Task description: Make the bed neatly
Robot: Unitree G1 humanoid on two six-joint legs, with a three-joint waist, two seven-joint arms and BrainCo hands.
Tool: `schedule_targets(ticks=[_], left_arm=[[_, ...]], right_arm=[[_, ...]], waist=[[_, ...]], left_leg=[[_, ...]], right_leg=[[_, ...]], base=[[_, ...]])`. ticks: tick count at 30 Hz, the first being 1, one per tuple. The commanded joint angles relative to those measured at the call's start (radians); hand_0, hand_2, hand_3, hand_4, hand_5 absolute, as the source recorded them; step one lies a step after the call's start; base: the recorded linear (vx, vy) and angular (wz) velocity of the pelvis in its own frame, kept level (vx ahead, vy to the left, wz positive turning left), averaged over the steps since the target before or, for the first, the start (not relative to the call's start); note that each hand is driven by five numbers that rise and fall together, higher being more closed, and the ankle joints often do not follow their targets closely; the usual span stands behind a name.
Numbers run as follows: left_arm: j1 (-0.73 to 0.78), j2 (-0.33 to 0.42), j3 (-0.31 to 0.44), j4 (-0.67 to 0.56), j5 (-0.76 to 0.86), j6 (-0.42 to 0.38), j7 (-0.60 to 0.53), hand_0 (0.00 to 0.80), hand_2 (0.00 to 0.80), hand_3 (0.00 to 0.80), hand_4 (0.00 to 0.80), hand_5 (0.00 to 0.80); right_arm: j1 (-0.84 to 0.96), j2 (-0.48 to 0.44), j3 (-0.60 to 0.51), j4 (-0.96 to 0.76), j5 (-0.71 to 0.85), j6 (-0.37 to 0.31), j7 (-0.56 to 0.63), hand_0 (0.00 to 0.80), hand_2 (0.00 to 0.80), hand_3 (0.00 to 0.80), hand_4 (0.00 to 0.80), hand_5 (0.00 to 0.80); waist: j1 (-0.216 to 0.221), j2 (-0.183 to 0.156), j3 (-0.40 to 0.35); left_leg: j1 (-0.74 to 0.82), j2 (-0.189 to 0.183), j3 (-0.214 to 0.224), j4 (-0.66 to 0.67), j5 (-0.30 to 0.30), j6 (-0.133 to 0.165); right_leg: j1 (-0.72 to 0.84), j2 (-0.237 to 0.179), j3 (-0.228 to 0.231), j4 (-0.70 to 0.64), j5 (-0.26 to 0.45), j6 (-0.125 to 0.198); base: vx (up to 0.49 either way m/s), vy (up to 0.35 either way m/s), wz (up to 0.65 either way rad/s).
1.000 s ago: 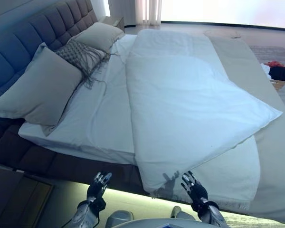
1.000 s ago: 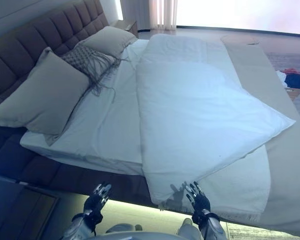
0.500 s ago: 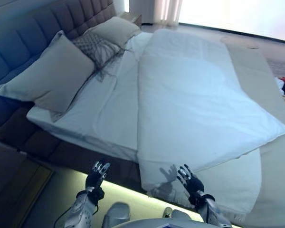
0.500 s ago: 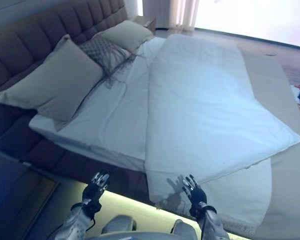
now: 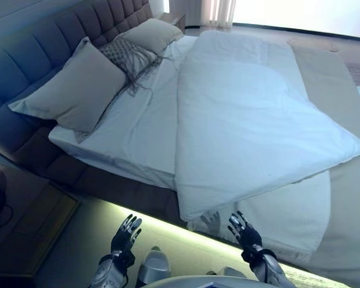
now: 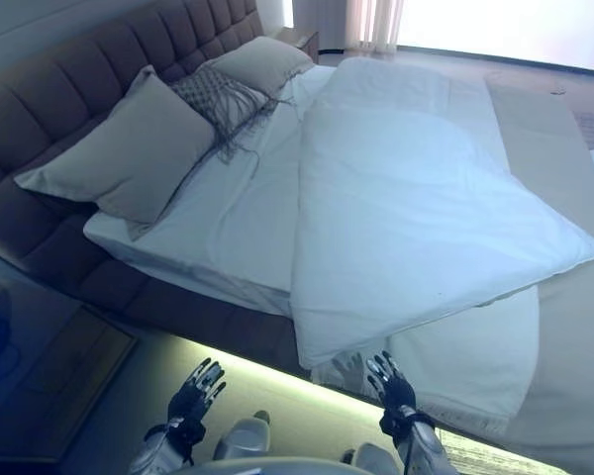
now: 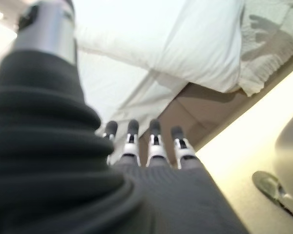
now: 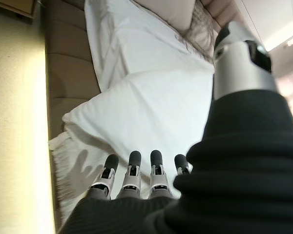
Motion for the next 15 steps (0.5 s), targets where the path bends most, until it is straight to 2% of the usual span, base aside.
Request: schedule_targets(ticks=[1,3,4,5,6,8,10,12,13,14,15], left_arm=[[-0.016,0.037,0.004,-0.078,0.013,-0.027,-0.019,0.000,0.000,0.000,0.000,0.000],[-0.008,0.050,-0.005,-0.077,0.035,-0.039,-0.011,0.000,0.000,0.000,0.000,0.000],[-0.006,0.051,-0.005,-0.077,0.038,-0.044,-0.014,0.000,0.000,0.000,0.000,0.000],[0.009,0.063,-0.007,-0.108,0.035,-0.048,-0.005,0.000,0.000,0.000,0.000,0.000],[0.023,0.072,-0.006,-0.120,0.031,-0.046,0.006,0.000,0.000,0.000,0.000,0.000],[0.048,0.085,-0.001,-0.122,0.050,-0.051,0.012,0.000,0.000,0.000,0.000,0.000],[0.053,0.102,-0.009,-0.111,0.075,-0.082,0.026,0.000,0.000,0.000,0.000,0.000],[0.024,0.118,-0.031,-0.097,0.052,-0.117,0.047,0.000,0.000,0.000,0.000,0.000],[-0.016,0.128,-0.044,-0.095,0.030,-0.145,0.066,0.000,0.000,0.000,0.000,0.000],[-0.064,0.136,-0.051,-0.087,0.012,-0.177,0.078,0.000,0.000,0.000,0.000,0.000],[-0.108,0.142,-0.055,-0.074,-0.002,-0.199,0.082,0.000,0.000,0.000,0.000,0.000]], right_arm=[[-0.016,0.012,-0.009,-0.094,0.023,-0.056,0.009,0.000,0.000,0.000,0.000,0.000],[-0.017,0.037,-0.005,-0.099,0.005,-0.049,-0.016,0.000,0.000,0.000,0.000,0.000],[-0.015,0.040,-0.006,-0.101,0.006,-0.045,-0.016,0.000,0.000,0.000,0.000,0.000],[-0.005,0.049,0.000,-0.122,0.009,-0.038,-0.005,0.000,0.000,0.000,0.000,0.000],[0.008,0.054,0.002,-0.127,-0.006,-0.041,-0.002,0.000,0.000,0.000,0.000,0.000],[0.026,0.062,0.007,-0.131,-0.020,-0.043,-0.002,0.000,0.000,0.000,0.000,0.000],[0.031,0.056,0.016,-0.130,-0.021,-0.038,-0.002,0.000,0.000,0.000,0.000,0.000],[-0.005,0.040,0.034,-0.111,-0.024,-0.038,-0.004,0.000,0.000,0.000,0.000,0.000],[-0.061,0.027,0.048,-0.090,-0.033,-0.046,-0.010,0.000,0.000,0.000,0.000,0.000],[-0.128,0.015,0.057,-0.063,-0.031,-0.058,-0.018,0.000,0.000,0.000,0.000,0.000],[-0.190,0.001,0.057,-0.036,-0.025,-0.066,-0.029,0.000,0.000,0.000,0.000,0.000]], waist=[[-0.030,-0.016,-0.009],[-0.032,-0.014,-0.007],[-0.031,-0.015,-0.006],[-0.024,-0.010,-0.004],[-0.021,-0.005,-0.006],[-0.019,0.006,-0.008],[-0.017,0.008,-0.008],[-0.015,0.008,0.002],[-0.016,-0.002,0.027],[-0.018,-0.008,0.064],[-0.015,-0.006,0.095]], left_leg=[[-0.109,-0.048,0.008,0.012,0.119,0.061],[-0.104,-0.083,0.011,0.040,0.081,0.084],[-0.106,-0.089,0.015,0.050,0.074,0.087],[-0.104,-0.110,0.020,0.070,0.046,0.120],[-0.096,-0.122,0.020,0.069,0.036,0.135],[-0.077,-0.146,0.024,0.061,0.018,0.166],[-0.078,-0.161,0.023,0.057,0.012,0.179],[-0.110,-0.169,0.016,0.065,0.009,0.176],[-0.147,-0.179,0.012,0.071,0.006,0.169],[-0.189,-0.184,0.009,0.082,-0.001,0.165],[-0.238,-0.181,0.006,0.098,-0.001,0.163]], right_leg=[[0.132,-0.090,-0.046,-0.210,0.190,0.066],[0.118,-0.130,-0.019,-0.171,0.194,0.095],[0.117,-0.136,-0.012,-0.165,0.193,0.100],[0.101,-0.181,-0.006,-0.119,0.207,0.110],[0.077,-0.210,0.003,-0.072,0.229,0.113],[0.013,-0.245,0.027,0.046,0.278,0.119],[-0.030,-0.246,0.036,0.068,0.292,0.115],[-0.077,-0.229,0.036,0.005,0.299,0.113],[-0.135,-0.209,0.033,-0.097,0.335,0.123],[-0.208,-0.192,0.037,-0.145,0.377,0.133],[-0.264,-0.181,0.050,-0.142,0.388,0.135]], base=[[0.163,0.262,-0.12],[0.170,0.257,-0.11],[0.176,0.281,-0.17],[0.159,0.270,-0.17],[0.186,0.318,-0.19],[0.169,0.265,-0.18],[0.104,0.152,-0.17],[-0.078,-0.008,-0.19],[-0.339,-0.120,-0.24],[-0.495,-0.151,-0.34],[-0.527,-0.121,-0.36]])
